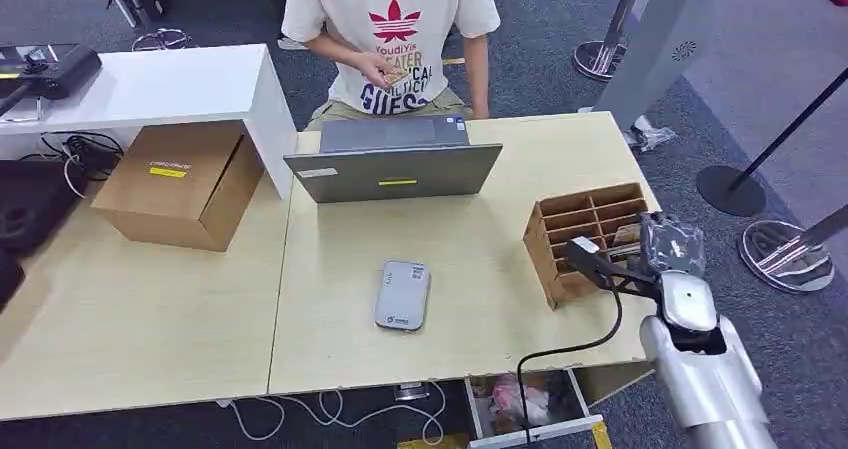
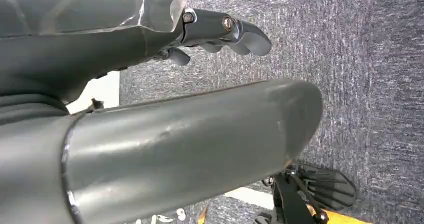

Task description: Pass the card to the sensor for recognition and then transmit it.

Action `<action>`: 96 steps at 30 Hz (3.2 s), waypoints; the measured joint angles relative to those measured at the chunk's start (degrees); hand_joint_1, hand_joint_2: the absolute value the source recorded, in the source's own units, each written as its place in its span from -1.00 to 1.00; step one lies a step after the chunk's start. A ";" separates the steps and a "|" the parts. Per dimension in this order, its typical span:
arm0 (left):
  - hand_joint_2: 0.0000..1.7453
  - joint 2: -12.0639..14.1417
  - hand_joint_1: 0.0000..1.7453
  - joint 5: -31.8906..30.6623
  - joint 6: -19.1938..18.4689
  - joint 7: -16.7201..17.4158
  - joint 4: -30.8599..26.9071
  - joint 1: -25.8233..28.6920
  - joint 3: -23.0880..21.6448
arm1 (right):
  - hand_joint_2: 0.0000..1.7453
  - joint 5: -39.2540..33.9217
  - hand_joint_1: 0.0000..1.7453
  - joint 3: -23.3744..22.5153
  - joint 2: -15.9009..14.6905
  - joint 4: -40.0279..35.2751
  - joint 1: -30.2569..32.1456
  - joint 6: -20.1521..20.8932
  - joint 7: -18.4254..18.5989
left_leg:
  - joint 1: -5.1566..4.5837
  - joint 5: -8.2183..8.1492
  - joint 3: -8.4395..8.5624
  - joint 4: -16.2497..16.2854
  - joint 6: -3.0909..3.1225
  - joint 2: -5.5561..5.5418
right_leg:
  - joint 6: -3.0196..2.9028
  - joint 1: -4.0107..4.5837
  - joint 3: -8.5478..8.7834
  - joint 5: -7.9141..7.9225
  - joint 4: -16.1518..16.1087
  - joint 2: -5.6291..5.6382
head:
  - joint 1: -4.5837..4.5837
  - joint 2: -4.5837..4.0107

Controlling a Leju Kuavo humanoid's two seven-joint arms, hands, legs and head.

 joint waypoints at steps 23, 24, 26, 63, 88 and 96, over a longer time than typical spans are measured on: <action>-1.00 0.15 -1.00 -0.31 -0.42 -0.20 0.00 0.00 0.00 | 1.00 -0.96 1.00 -0.48 -0.15 2.47 -1.06 -0.70 -1.40 | 0.00 0.00 -0.01 0.00 0.00 -0.01 | 0.00 0.00 -0.01 0.00 0.00 -0.01 | 0.00 0.00; -1.00 0.15 -1.00 -0.26 -0.42 -0.20 0.00 0.01 0.00 | 1.00 -0.96 1.00 -0.48 -0.17 2.56 -1.15 -0.79 -1.49 | 0.00 0.00 -0.01 0.00 0.00 -0.01 | 0.00 0.00 -0.01 0.00 0.00 -0.01 | 0.00 0.00; -1.00 0.15 -1.00 -0.13 -0.37 -0.17 0.00 0.00 0.00 | 1.00 -0.98 1.00 -0.48 -0.17 2.71 -1.47 -0.87 -1.53 | 0.00 0.00 -0.01 0.00 0.00 -0.01 | 0.00 0.00 -0.02 0.00 0.00 -0.01 | 0.00 0.00; -1.00 -0.02 -1.00 0.11 -0.37 -0.72 0.00 -0.02 0.00 | 1.00 -0.50 1.00 0.33 -0.28 -3.95 -5.83 -2.97 -1.79 | -0.01 0.01 -0.03 0.00 0.00 -0.01 | 0.00 -0.01 -0.02 0.00 0.01 -0.01 | 0.00 0.00; -1.00 -0.96 -1.00 -0.79 -0.85 -1.86 0.00 -0.44 0.04 | 1.00 -2.14 1.00 -1.07 -2.66 -12.98 -5.69 -23.63 -10.23 | 0.00 0.01 -0.08 -0.01 0.00 0.00 | 0.00 0.00 -0.06 0.00 0.03 -0.01 | 0.00 0.00; -1.00 -0.98 -1.00 -1.36 -0.55 -1.36 0.00 -1.26 0.04 | 1.00 1.33 1.00 5.71 3.70 -6.64 -9.00 -33.07 -13.05 | 0.01 0.09 -0.03 -0.01 -0.12 -0.01 | -0.02 0.01 -0.09 0.01 0.17 0.01 | 0.00 0.00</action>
